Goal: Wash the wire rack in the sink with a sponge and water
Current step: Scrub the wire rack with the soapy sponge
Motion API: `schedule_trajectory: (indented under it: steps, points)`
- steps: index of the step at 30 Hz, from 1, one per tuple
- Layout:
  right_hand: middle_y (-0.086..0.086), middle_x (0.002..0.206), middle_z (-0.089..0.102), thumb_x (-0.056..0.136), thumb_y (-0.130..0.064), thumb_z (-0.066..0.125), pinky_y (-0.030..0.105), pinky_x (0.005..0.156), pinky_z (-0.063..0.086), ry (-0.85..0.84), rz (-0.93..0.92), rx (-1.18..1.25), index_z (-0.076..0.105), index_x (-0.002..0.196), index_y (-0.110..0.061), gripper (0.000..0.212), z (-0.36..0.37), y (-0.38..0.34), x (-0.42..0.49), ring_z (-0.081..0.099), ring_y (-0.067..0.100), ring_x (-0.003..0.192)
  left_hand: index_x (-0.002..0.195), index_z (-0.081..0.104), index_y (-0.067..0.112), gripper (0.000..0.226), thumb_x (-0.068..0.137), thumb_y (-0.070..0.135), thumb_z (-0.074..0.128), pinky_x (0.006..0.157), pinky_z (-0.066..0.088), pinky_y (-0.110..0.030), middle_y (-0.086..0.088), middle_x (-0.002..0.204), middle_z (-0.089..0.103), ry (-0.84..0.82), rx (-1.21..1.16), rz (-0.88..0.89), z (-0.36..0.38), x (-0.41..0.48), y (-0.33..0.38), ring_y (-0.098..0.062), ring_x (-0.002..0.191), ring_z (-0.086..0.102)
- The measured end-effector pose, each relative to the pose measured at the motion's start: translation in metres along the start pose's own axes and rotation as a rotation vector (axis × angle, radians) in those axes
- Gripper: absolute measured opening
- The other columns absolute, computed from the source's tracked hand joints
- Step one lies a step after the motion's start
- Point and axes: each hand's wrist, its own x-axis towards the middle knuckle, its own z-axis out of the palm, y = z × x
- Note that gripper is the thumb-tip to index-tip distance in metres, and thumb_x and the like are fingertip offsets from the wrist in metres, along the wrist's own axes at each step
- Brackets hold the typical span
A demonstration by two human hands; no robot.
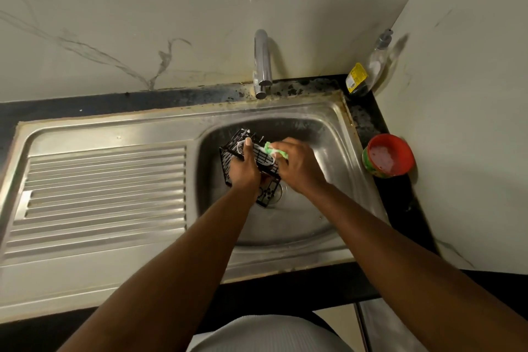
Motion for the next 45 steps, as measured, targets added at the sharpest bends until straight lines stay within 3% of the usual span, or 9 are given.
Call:
schedule_trajectory:
  steps: [3,9,16,22,28,33,39,42,45]
  points:
    - [0.005,0.109,0.073,0.095,-0.015,0.063,0.03,0.09,0.054,-0.009,0.024,-0.015,0.076,0.117,-0.011,0.026,-0.007,0.017,0.009,0.069,0.021,0.099,0.104,0.063,0.012,0.064,0.094,0.075,0.053,0.069,0.066,-0.047,-0.013,0.1,0.074,0.096,0.009,0.02,0.007,-0.003,-0.002,-0.032,0.08,0.077]
    - [0.007,0.119,0.076,0.096,-0.012,0.069,0.027,0.097,0.054,-0.085,0.199,0.091,0.075,0.121,-0.01,0.026,0.005,0.021,0.035,0.071,0.02,0.11,0.081,0.045,0.023,0.051,0.099,0.071,0.045,0.09,0.058,-0.049,-0.004,0.088,0.059,0.131,0.148,0.1,0.002,-0.004,0.0,-0.026,0.09,0.064]
    - [0.002,0.106,0.073,0.095,-0.011,0.065,0.02,0.081,0.052,-0.017,-0.125,0.129,0.076,0.114,-0.009,0.022,0.003,-0.009,0.002,0.066,0.011,0.094,0.133,0.056,0.004,0.073,0.102,0.068,0.042,0.102,0.053,-0.052,-0.017,0.124,0.066,0.118,0.125,0.101,-0.003,0.004,0.011,-0.033,0.114,0.064]
    - [0.007,0.108,0.074,0.088,-0.001,0.066,0.044,0.089,0.058,0.153,0.096,0.083,0.073,0.111,-0.01,0.025,0.003,0.022,-0.006,0.069,0.022,0.099,0.121,0.054,0.011,0.065,0.101,0.071,0.04,0.096,0.058,-0.055,-0.012,0.108,0.065,0.074,0.137,0.071,-0.005,0.013,0.022,-0.032,0.105,0.068]
    - [0.009,0.11,0.07,0.092,-0.001,0.06,0.031,0.09,0.051,0.265,0.086,0.102,0.071,0.112,-0.011,0.024,0.029,-0.021,-0.022,0.065,0.026,0.102,0.136,0.053,0.005,0.071,0.103,0.067,0.042,0.101,0.055,-0.051,-0.014,0.122,0.064,0.117,0.089,0.032,-0.001,0.018,0.029,-0.033,0.113,0.065]
    - [0.012,0.114,0.068,0.096,-0.001,0.058,0.03,0.094,0.05,0.205,-0.163,0.093,0.07,0.115,-0.004,0.022,0.028,-0.017,-0.031,0.064,0.026,0.106,0.127,0.056,0.007,0.062,0.105,0.063,0.041,0.067,0.052,-0.035,-0.009,0.105,0.064,0.081,0.122,0.017,-0.009,0.023,0.037,-0.024,0.088,0.063]
    - [0.004,0.104,0.075,0.089,0.002,0.069,0.016,0.081,0.053,0.2,0.229,0.154,0.07,0.105,-0.011,0.02,0.02,0.018,-0.009,0.07,0.019,0.096,0.127,0.057,0.009,0.067,0.1,0.069,0.047,0.051,0.048,-0.03,-0.009,0.101,0.068,-0.01,-0.031,-0.082,-0.023,0.031,0.047,-0.02,0.073,0.064]
    - [0.003,0.104,0.075,0.088,0.001,0.072,0.0,0.077,0.044,0.186,0.238,0.213,0.07,0.105,-0.01,0.02,0.029,0.007,-0.004,0.069,0.013,0.095,0.121,0.06,0.007,0.076,0.092,0.077,0.055,0.062,0.052,-0.03,-0.007,0.09,0.068,-0.111,-0.143,-0.104,-0.033,0.026,0.046,-0.014,0.067,0.061]
    - [0.005,0.104,0.076,0.087,0.001,0.073,0.018,0.082,0.056,0.218,0.243,0.235,0.07,0.105,-0.009,0.02,0.041,-0.002,-0.004,0.071,0.016,0.096,0.142,0.055,0.011,0.109,0.071,0.094,0.056,0.09,0.059,-0.044,-0.011,0.095,0.077,-0.169,-0.089,-0.015,-0.039,0.024,0.04,-0.019,0.076,0.071]
